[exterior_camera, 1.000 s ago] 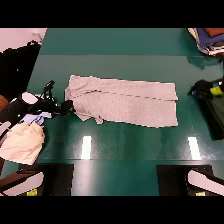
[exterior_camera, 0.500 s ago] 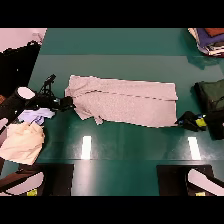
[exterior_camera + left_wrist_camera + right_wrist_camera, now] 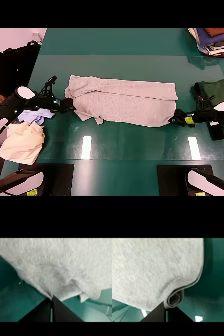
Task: Fold the shirts.
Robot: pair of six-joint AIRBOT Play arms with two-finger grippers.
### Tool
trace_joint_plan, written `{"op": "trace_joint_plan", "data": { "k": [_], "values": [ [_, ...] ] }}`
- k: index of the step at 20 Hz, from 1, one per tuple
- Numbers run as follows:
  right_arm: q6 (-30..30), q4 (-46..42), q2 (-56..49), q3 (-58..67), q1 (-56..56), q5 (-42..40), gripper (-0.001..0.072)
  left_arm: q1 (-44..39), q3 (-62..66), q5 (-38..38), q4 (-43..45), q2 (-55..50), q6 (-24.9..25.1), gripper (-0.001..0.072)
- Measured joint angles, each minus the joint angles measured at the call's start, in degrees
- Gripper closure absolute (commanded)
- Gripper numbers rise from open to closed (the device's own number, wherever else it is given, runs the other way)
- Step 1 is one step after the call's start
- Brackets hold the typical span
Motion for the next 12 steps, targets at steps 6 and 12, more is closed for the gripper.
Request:
{"op": "trace_joint_plan", "data": {
  "k": [6, 12],
  "values": [
    [0.0, -7.0, 6.4, 5.2, -1.6, 10.7, 0.0698, 0.0, 0.0, -12.6, 10.0, 11.2, -0.8, 0.0685],
    [0.0, -11.4, 17.3, 6.3, -4.8, 18.9, 0.0698, 0.0, 0.6, -21.3, 12.9, 21.6, -2.3, 0.0685]
  ]
}}
